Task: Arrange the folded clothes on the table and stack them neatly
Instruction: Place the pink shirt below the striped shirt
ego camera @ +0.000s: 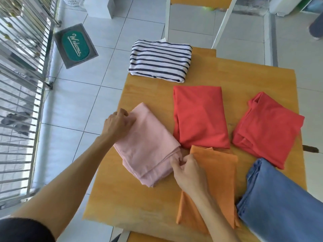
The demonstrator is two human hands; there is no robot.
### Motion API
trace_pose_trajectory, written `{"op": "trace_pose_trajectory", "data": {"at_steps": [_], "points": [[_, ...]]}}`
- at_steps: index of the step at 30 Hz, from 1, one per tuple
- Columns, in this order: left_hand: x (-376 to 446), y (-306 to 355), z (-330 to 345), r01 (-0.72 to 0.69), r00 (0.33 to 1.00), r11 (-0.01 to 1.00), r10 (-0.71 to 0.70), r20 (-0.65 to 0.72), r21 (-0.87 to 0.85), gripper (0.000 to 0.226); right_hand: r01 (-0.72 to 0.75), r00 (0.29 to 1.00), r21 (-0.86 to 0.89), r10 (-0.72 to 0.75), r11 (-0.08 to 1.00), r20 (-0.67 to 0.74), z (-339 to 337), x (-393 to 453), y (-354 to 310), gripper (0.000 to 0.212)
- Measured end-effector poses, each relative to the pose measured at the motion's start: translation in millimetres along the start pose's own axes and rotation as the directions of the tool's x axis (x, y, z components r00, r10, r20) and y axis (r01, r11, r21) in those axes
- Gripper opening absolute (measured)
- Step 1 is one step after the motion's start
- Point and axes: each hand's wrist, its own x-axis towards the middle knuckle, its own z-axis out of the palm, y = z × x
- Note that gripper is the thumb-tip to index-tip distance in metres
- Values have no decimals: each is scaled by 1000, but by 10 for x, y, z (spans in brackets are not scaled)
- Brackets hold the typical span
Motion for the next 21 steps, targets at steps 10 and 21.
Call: {"op": "trace_pose_trajectory", "data": {"at_steps": [10,21], "points": [[-819,-584,-69,350,935,874,-305,181,-337,76,-76,997,223,72,972,24,461,31,-174,55],[-199,-349,-435,245,956,805,-293,-3,-540,49,130,991,383,-131,915,-25,147,867,-877,61]]}}
